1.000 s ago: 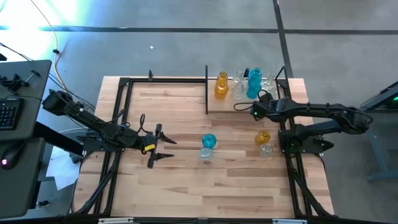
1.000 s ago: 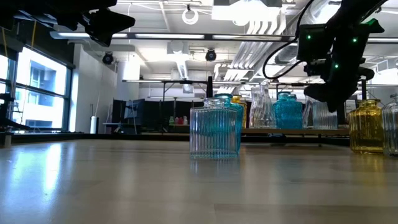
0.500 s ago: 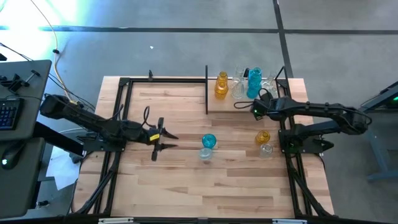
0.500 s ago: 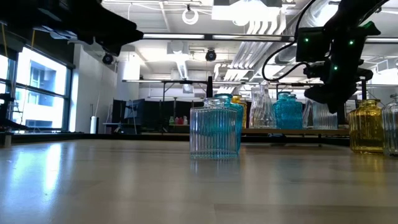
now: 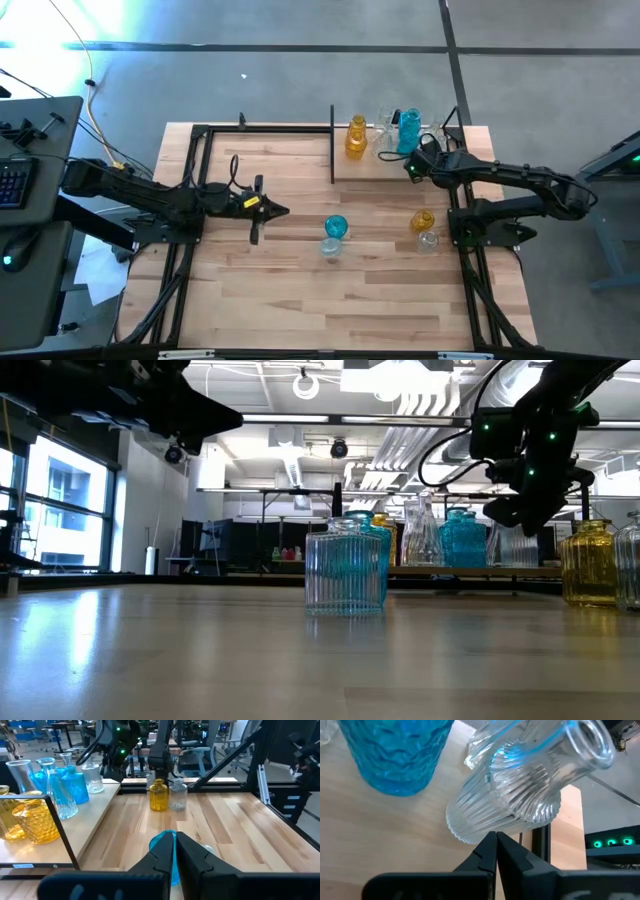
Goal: Sort vases onto shelf
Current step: Put the left transparent vase on the shelf aligned with the other transparent vase
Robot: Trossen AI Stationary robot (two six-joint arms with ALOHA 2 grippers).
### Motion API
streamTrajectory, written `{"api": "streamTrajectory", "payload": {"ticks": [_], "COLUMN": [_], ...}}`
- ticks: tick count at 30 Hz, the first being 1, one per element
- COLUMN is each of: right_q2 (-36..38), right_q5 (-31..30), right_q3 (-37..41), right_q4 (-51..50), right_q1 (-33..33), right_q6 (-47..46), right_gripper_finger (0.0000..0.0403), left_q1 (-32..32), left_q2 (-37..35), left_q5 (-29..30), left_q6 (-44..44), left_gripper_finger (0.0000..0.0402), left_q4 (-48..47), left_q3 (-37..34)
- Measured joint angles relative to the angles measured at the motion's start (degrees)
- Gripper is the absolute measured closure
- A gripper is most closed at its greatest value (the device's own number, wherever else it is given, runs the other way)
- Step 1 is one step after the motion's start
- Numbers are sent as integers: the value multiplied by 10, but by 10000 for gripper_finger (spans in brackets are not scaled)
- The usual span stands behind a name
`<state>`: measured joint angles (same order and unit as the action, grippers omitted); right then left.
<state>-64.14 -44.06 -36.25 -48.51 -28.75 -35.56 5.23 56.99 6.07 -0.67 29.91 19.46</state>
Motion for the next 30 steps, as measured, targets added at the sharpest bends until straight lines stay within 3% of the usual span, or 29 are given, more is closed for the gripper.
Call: {"api": "streamTrajectory", "payload": {"ticks": [21,27,30], "right_q2": [0,17,13], "right_q5": [-52,13,16], "right_q3": [0,0,0], "right_q4": [42,20,-1], "right_q1": [-5,-5,-13], "right_q6": [26,51,43], "right_gripper_finger": [399,399,399], "left_q1": [0,0,0], "left_q2": [0,0,0], "left_q5": [0,0,0], "left_q6": [-7,-6,-6], "left_gripper_finger": [401,401,401], "left_q4": [-1,-3,-3], "left_q3": [0,0,0]}}
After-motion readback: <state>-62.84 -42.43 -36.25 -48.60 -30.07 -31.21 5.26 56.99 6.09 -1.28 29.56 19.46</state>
